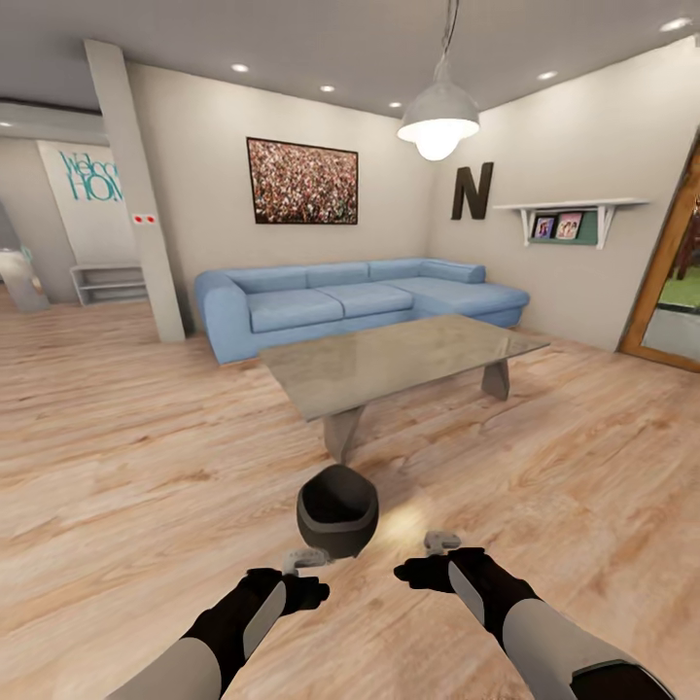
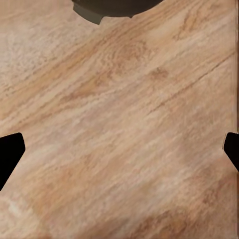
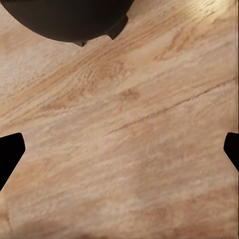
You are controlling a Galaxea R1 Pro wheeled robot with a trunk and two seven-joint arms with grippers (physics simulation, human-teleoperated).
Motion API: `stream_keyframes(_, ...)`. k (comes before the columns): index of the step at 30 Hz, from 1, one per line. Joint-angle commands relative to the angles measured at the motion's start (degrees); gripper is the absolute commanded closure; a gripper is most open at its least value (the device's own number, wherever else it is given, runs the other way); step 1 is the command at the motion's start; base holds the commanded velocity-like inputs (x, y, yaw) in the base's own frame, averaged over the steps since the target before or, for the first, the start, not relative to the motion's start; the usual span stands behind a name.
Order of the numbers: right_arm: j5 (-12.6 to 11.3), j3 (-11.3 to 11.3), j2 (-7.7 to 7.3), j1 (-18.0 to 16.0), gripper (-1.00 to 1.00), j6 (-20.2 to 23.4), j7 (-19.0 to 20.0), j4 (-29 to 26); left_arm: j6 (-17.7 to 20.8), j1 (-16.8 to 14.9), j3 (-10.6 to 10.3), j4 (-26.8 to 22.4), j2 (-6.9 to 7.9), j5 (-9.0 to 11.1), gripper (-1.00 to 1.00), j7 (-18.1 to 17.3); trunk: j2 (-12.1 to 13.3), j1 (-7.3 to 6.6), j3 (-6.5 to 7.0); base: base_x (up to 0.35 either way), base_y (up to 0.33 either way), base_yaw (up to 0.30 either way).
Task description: Place each of the two pumpkins and all three candles from the living room inside a cabinet in the living room (use any cabinet), then make sure every cabinet is closed, and position the cauldron so it is next to a table in the living room.
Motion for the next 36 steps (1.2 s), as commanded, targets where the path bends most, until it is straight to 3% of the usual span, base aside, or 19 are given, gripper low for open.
stream_keyframes(1, 0.01, 0.00, 0.00, 0.00, -1.00, 0.00, 0.00, 0.00, 0.00, 0.00, 0.00, 0.01, 0.00, 0.00, -1.00, 0.00, 0.00, 0.00, 0.07, 0.000, 0.000, -0.204)
stream_keyframes(19, 0.01, 0.00, 0.00, 0.00, -1.00, 0.00, 0.00, 0.00, 0.00, 0.00, 0.00, 0.12, 0.08, 0.06, -1.00, 0.00, 0.00, 0.00, 1.26, 0.000, 0.000, -0.200)
stream_keyframes(36, 0.02, 0.09, 0.05, 0.00, -1.00, -0.14, 0.13, -0.08, -0.08, 0.08, 0.25, 0.90, 0.44, 0.44, -1.00, 0.08, 0.00, 0.00, 1.31, 0.000, 0.000, -0.010)
